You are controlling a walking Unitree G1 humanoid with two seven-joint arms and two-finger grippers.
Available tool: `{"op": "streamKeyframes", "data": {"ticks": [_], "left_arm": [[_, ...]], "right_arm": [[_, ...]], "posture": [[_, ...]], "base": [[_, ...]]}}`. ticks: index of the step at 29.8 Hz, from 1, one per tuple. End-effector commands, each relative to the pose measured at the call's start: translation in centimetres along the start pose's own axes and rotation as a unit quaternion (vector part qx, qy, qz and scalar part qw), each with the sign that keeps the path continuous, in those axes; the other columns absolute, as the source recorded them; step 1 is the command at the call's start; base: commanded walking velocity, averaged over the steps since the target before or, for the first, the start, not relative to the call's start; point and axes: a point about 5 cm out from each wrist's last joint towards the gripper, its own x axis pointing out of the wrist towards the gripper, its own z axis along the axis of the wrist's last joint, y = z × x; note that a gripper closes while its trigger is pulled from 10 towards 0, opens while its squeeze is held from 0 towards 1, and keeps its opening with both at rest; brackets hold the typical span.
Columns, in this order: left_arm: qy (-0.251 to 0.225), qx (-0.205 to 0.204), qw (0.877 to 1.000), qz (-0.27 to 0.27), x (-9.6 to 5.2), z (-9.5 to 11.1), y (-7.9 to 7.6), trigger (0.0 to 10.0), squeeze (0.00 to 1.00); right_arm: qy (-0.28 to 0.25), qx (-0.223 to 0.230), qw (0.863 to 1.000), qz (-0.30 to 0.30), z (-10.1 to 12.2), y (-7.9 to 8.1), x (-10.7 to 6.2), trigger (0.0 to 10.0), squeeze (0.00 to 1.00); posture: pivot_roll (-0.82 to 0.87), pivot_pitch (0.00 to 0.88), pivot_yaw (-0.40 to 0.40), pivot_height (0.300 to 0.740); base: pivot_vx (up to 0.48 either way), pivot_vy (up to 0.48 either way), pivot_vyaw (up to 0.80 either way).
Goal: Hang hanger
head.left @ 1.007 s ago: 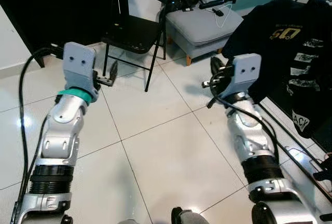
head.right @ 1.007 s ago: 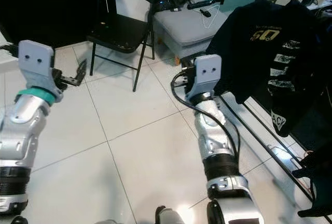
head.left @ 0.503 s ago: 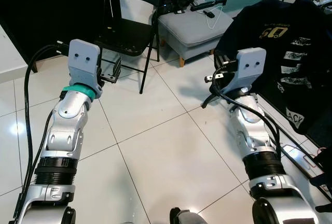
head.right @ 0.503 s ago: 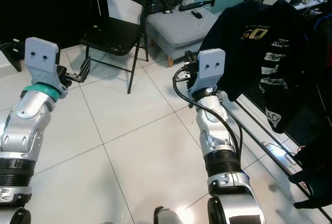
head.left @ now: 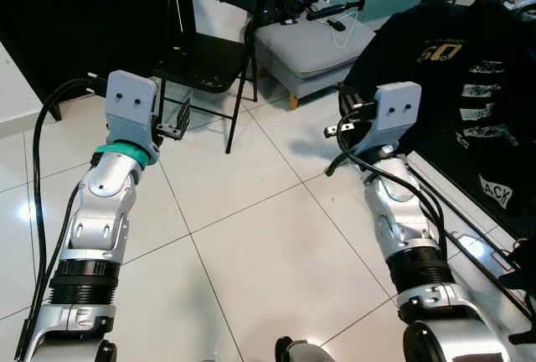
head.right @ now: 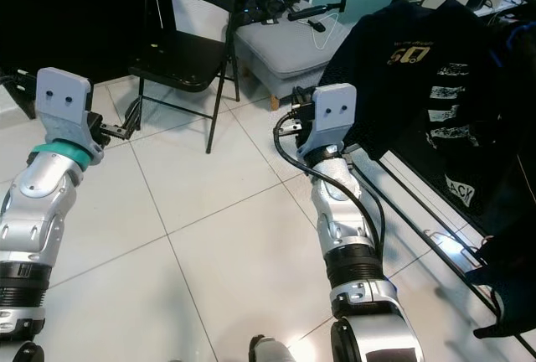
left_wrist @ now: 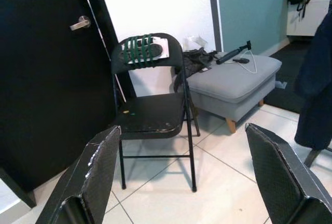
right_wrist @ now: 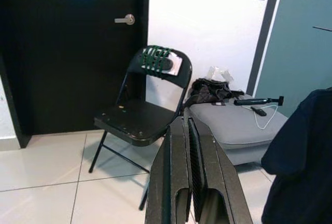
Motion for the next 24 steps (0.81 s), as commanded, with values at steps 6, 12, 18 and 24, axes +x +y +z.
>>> {"op": "streamKeyframes", "data": {"ticks": [6,12,18,24], "left_arm": [[-0.003,0.011,1.000,0.014,0.1,-0.1,0.8,10.0,0.00],[-0.012,0.008,1.000,0.021,0.7,0.3,0.8,10.0,0.00],[-0.015,0.008,1.000,0.022,0.8,0.1,1.2,10.0,0.00],[-0.021,0.010,1.000,0.012,1.4,0.6,1.1,10.0,0.00]], "right_arm": [[-0.008,-0.001,1.000,0.002,0.5,-0.3,0.9,10.0,0.00],[-0.025,-0.012,1.000,-0.004,1.6,-1.2,1.7,10.0,0.00],[-0.030,-0.023,0.999,-0.027,1.6,-2.4,1.1,10.0,0.00],[-0.029,-0.027,0.999,-0.035,1.2,-2.7,0.8,10.0,0.00]], "posture": [[0.04,0.000,-0.014,0.740],[0.03,0.000,-0.007,0.740],[0.00,0.000,0.018,0.740],[0.00,0.000,0.040,0.740]], "base": [[0.000,0.000,0.00],[0.000,0.000,0.00],[0.000,0.000,0.00],[0.000,0.000,0.00]]}}
